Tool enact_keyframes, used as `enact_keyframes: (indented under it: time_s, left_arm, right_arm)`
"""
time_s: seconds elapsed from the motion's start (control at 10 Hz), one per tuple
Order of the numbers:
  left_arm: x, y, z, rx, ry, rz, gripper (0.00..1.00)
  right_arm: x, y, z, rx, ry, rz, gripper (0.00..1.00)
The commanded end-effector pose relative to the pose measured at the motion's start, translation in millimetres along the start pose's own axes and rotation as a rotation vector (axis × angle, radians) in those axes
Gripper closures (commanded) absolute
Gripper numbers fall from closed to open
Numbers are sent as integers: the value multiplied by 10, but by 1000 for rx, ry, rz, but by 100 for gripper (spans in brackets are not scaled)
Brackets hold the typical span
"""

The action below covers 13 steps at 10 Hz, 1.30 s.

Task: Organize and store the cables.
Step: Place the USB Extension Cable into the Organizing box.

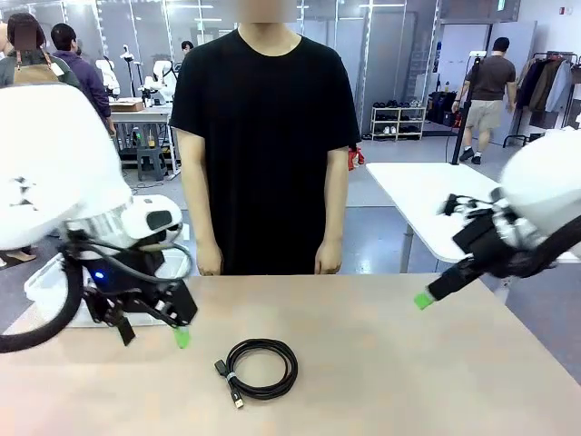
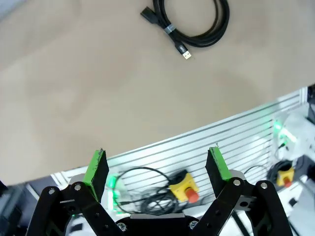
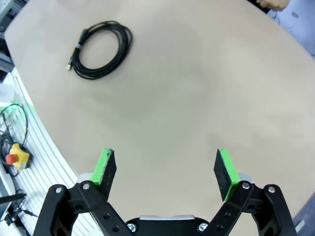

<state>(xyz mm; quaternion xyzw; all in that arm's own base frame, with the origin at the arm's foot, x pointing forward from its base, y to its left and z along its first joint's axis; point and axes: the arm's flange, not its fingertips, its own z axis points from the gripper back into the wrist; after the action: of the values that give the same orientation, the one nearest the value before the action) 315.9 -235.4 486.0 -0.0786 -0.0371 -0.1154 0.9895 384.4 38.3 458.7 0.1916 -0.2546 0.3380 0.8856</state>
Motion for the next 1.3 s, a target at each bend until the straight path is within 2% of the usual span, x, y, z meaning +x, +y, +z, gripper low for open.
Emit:
enact_keyframes:
  time_s: [0.0, 0.1, 0.4, 0.6, 0.7, 1.1, 1.2]
  left_arm:
    - [216, -352, -149, 29, -7, 159, 0]
    - [295, -470, -249, 72, -19, 249, 0]
    - [556, -704, -683, 170, -111, 374, 0]
    - [700, -761, -923, 181, -163, 423, 0]
    - [775, -782, -1078, 178, -182, 463, 0]
    - [953, -725, -1525, 206, -221, 546, 0]
    - [957, -722, -1622, 199, -217, 562, 0]
  right_arm:
    - [-662, -228, 377, -24, -102, 83, 0]
    - [-883, -358, 527, -55, -146, 102, 0]
    - [-1480, -633, 891, -83, -230, 119, 0]
    - [-1775, -746, 943, -52, -255, 108, 0]
    - [-1924, -712, 896, -40, -265, 148, 0]
    - [-2065, -503, 735, 18, -247, 235, 0]
    - [-1810, -1144, 1150, -9, -238, 171, 0]
